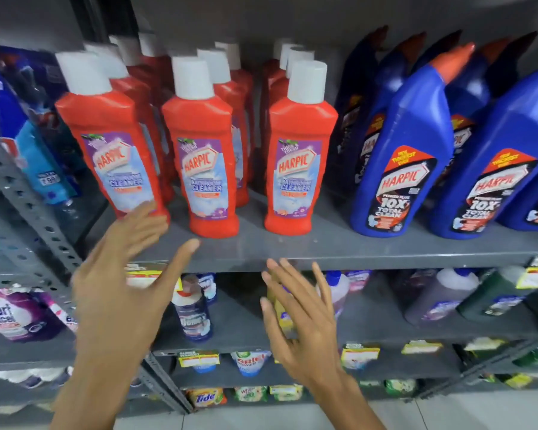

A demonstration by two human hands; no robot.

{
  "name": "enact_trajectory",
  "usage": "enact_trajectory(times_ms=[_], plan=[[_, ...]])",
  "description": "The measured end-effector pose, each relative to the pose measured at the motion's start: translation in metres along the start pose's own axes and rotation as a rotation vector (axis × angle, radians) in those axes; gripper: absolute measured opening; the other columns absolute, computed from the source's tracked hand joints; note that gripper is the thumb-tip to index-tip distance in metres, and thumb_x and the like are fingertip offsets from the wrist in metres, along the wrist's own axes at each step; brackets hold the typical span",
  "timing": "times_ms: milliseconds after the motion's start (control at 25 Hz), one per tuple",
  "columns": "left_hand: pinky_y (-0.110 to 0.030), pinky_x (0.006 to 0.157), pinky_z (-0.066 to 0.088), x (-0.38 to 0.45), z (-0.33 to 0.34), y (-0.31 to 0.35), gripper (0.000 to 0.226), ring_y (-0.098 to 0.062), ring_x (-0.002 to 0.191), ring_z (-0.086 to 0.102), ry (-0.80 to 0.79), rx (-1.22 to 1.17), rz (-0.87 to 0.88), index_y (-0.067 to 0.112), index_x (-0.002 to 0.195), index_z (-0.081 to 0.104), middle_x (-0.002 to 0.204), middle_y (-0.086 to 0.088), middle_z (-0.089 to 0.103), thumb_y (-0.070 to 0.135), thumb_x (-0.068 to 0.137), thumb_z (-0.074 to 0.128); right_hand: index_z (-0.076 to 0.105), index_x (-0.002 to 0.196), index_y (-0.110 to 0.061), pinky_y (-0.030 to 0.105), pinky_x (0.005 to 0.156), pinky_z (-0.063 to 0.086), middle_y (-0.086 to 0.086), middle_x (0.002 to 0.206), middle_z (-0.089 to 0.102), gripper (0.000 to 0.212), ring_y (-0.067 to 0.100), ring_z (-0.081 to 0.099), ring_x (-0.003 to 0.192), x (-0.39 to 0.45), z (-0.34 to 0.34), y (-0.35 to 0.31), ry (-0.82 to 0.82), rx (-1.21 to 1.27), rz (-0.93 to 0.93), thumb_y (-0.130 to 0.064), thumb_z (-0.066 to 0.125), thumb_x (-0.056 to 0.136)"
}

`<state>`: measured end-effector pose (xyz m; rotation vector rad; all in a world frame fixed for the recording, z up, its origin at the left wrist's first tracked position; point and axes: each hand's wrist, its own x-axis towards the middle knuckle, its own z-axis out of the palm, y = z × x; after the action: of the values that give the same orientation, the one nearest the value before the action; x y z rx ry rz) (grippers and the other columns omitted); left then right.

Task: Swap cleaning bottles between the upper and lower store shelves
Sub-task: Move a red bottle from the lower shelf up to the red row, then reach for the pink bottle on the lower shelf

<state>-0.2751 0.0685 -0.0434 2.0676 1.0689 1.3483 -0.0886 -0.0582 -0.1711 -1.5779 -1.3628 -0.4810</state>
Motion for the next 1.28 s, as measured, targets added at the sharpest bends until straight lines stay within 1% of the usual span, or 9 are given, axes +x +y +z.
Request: enact_trajectory(times_ms=[80, 200, 360, 480, 680, 800, 880, 1040, 1280], plan=[[-0.033, 0.088, 0.058, -0.056, 0.012, 0.004, 0.028, -0.013, 0.089, 0.073, 0.081, -0.049, 0.001, 0.007, 0.103, 0.075, 0.099, -0.002, 0.076, 0.025, 0.085, 0.088, 0.074, 0.134, -0.008, 0.05, 0.127, 0.038, -0.003, 0.149, 0.068, 0.04, 0.017, 0.062, 0.143, -0.04, -0.024, 0.03, -0.01, -0.008, 0.064, -0.009, 0.078, 0.094], [-0.027, 0.07, 0.062, -0.128, 0.073, -0.009, 0.022, -0.007, 0.073, 0.076, -0.177, -0.162, -0.199, 0.017, 0.087, 0.076, 0.085, 0.008, 0.077, 0.011, 0.074, 0.093, 0.07, 0.141, -0.013, 0.05, 0.125, 0.041, -0.011, 0.154, 0.063, 0.042, 0.014, 0.062, 0.143, -0.105, -0.053, 0.097, -0.103, -0.08, 0.311, -0.025, 0.069, 0.1], [-0.034, 0.085, 0.065, -0.179, 0.172, -0.02, 0.04, -0.006, 0.092, 0.078, -0.437, -0.261, -0.464, 0.026, 0.106, 0.075, 0.1, 0.006, 0.081, 0.038, 0.073, 0.093, 0.054, 0.156, -0.012, 0.032, 0.131, 0.028, -0.012, 0.164, 0.049, 0.062, 0.021, 0.054, 0.148, -0.167, -0.074, 0.183, -0.235, -0.188, 0.58, -0.045, 0.056, 0.103], [-0.017, 0.094, 0.057, -0.184, 0.243, -0.008, 0.053, -0.006, 0.108, 0.074, -0.471, -0.287, -0.479, 0.019, 0.123, 0.07, 0.116, 0.007, 0.079, 0.017, 0.076, 0.094, 0.043, 0.163, -0.011, 0.041, 0.132, 0.026, 0.0, 0.167, 0.046, 0.069, 0.029, 0.046, 0.156, -0.187, -0.076, 0.237, -0.344, -0.239, 0.708, -0.052, 0.043, 0.107], [-0.041, 0.096, 0.06, -0.185, 0.312, -0.014, 0.063, -0.016, 0.112, 0.072, -0.378, -0.225, -0.569, 0.02, 0.126, 0.061, 0.122, 0.002, 0.074, 0.019, 0.073, 0.096, 0.042, 0.164, -0.007, 0.032, 0.134, 0.015, 0.007, 0.17, 0.044, 0.072, 0.028, 0.042, 0.158, -0.201, -0.06, 0.305, -0.474, -0.281, 0.603, -0.055, 0.025, 0.113], [-0.023, 0.09, 0.06, -0.184, 0.326, -0.024, 0.062, -0.005, 0.102, 0.075, -0.316, -0.153, -0.588, 0.031, 0.123, 0.06, 0.115, 0.0, 0.076, 0.014, 0.074, 0.095, 0.044, 0.162, -0.002, 0.045, 0.131, 0.031, 0.014, 0.168, 0.045, 0.066, 0.034, 0.046, 0.155, -0.218, -0.061, 0.33, -0.532, -0.329, 0.519, -0.045, 0.031, 0.114], [-0.024, 0.08, 0.062, -0.183, 0.33, -0.029, 0.061, -0.003, 0.09, 0.076, -0.309, -0.111, -0.581, 0.042, 0.116, 0.058, 0.105, 0.002, 0.078, 0.015, 0.075, 0.094, 0.039, 0.164, -0.003, 0.042, 0.134, 0.026, 0.012, 0.172, 0.04, 0.065, 0.03, 0.04, 0.159, -0.226, -0.063, 0.337, -0.543, -0.33, 0.504, -0.044, 0.034, 0.113], [-0.018, 0.079, 0.063, -0.177, 0.333, -0.038, 0.057, 0.005, 0.084, 0.075, -0.474, -0.176, -0.596, 0.033, 0.117, 0.063, 0.098, 0.003, 0.081, 0.0, 0.078, 0.089, 0.034, 0.167, -0.007, 0.036, 0.137, 0.016, 0.01, 0.174, 0.037, 0.065, 0.026, 0.034, 0.162, -0.226, -0.063, 0.333, -0.538, -0.34, 0.493, -0.042, 0.038, 0.112], [-0.04, 0.098, 0.063, -0.151, 0.362, -0.037, 0.061, -0.017, 0.108, 0.078, -0.708, -0.289, -0.589, 0.015, 0.126, 0.066, 0.112, 0.002, 0.082, 0.012, 0.072, 0.095, 0.029, 0.169, -0.01, 0.044, 0.133, 0.026, 0.007, 0.177, 0.032, 0.066, 0.024, 0.029, 0.164, -0.225, -0.064, 0.328, -0.566, -0.345, 0.534, -0.044, 0.033, 0.113]])
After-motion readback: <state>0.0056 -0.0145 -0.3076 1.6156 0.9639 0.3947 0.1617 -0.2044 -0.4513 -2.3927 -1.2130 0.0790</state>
